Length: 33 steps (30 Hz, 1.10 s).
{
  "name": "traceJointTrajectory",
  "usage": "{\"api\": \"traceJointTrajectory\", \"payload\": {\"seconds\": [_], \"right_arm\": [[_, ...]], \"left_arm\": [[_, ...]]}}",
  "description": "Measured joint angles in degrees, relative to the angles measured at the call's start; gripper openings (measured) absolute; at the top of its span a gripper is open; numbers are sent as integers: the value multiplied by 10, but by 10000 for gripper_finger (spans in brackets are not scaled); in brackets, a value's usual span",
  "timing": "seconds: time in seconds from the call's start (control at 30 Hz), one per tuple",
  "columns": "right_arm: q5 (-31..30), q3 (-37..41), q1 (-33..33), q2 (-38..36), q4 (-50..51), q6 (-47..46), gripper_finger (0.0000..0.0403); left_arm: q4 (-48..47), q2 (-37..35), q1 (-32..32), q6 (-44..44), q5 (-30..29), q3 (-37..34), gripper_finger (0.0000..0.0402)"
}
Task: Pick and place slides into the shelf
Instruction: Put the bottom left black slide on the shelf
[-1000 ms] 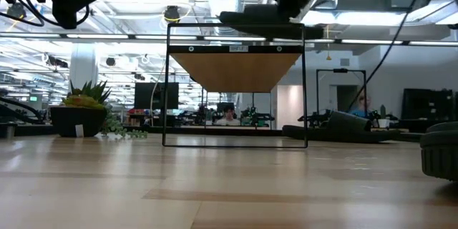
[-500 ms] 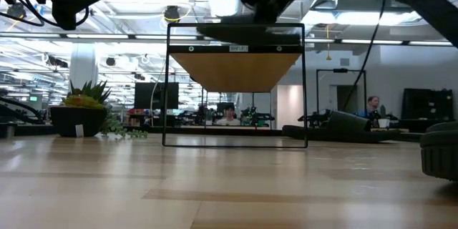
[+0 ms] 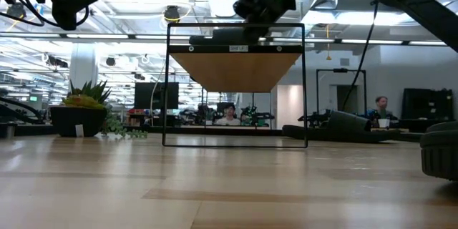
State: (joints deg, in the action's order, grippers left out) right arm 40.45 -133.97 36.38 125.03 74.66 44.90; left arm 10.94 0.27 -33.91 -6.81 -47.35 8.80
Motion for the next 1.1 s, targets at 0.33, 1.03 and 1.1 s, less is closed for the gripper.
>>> {"api": "traceJointTrajectory", "payload": {"seconds": [0.33, 1.03, 1.1], "right_arm": [[0, 0, 12, 0, -19, -9, 0], [0, 2, 32, 0, -36, -9, 0], [0, 2, 31, 0, -37, -8, 0]], "left_arm": [[0, 0, 0, -5, 5, 0, 258], [0, 0, 0, -5, 5, 0, 258], [0, 0, 0, -5, 6, 0, 258]]}}
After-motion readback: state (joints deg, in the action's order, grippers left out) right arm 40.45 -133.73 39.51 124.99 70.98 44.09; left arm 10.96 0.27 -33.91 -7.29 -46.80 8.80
